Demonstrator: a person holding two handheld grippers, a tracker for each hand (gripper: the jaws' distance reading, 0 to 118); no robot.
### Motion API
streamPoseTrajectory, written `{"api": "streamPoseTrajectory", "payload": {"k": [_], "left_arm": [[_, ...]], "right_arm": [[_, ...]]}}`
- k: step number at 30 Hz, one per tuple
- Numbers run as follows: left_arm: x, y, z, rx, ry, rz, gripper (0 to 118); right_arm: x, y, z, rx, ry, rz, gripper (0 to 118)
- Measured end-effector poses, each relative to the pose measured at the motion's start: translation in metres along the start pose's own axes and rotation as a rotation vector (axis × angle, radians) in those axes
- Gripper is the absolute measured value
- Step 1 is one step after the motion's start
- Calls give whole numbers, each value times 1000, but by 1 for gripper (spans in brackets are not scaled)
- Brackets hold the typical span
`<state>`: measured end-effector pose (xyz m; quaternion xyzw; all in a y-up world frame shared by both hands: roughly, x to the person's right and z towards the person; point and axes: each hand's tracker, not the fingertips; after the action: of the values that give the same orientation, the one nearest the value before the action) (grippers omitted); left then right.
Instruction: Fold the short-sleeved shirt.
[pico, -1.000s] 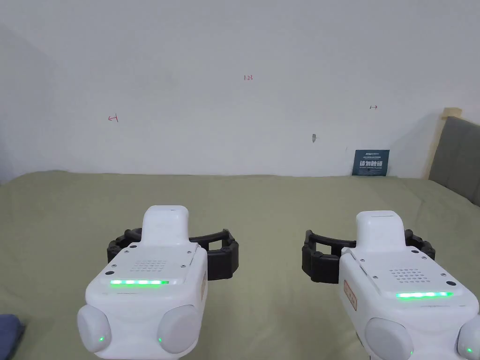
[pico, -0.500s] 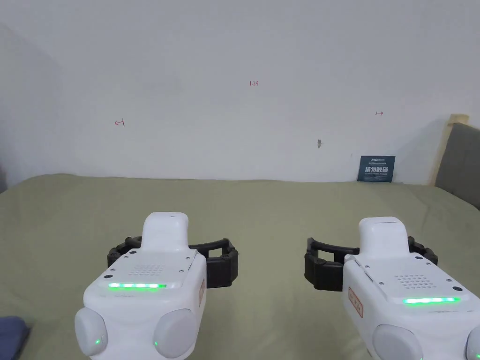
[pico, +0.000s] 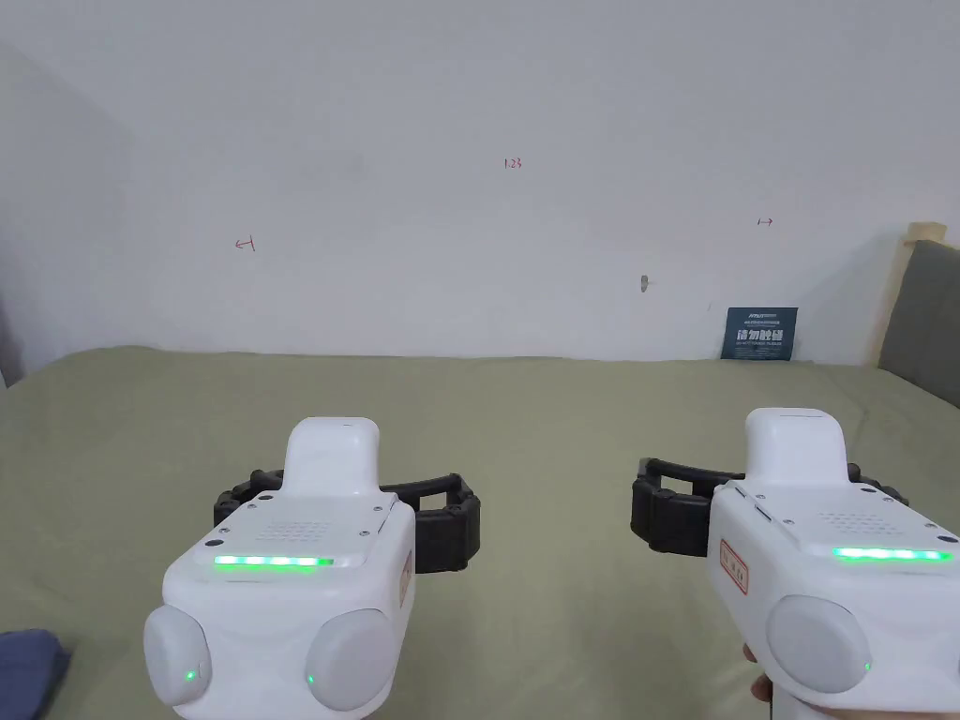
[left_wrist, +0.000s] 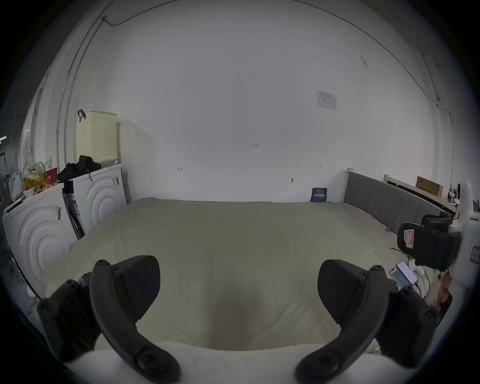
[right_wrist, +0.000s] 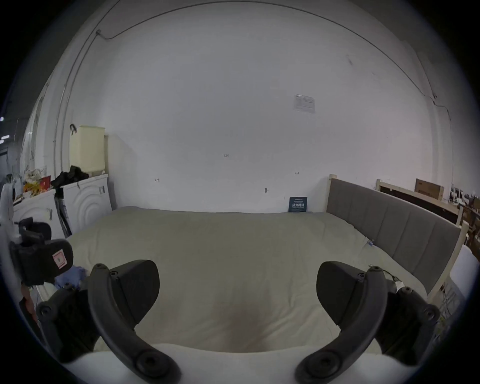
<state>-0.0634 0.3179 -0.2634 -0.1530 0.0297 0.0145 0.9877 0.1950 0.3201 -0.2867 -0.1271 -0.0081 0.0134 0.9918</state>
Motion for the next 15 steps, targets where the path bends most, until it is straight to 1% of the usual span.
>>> {"api": "streamPoseTrajectory", "payload": {"k": [2,5,7,9,11,14,15], "left_arm": [[-2,1,1,-1,-11,19,118],[-2,1,2,-3,-16,24,118],[-1,1,2,-4,-14,16,118],[-1,1,1,-8,-9,14,118],[-2,1,1,-12,-13,16,118],[-3,1,1,-14,-17,22,118],[-3,1,1,-16,-20,23,118]], "right_arm": [[-2,1,-2,-29,-59,20,118],[-1,-3,-4,-7,-64,11,118],[2,-5,-4,2,-43,-43,118],[7,-5,-4,-26,4,-97,118],[10,-5,-4,-26,23,-118,118],[10,-4,-4,-29,29,-108,118],[9,-4,-3,-20,25,-85,118]]}}
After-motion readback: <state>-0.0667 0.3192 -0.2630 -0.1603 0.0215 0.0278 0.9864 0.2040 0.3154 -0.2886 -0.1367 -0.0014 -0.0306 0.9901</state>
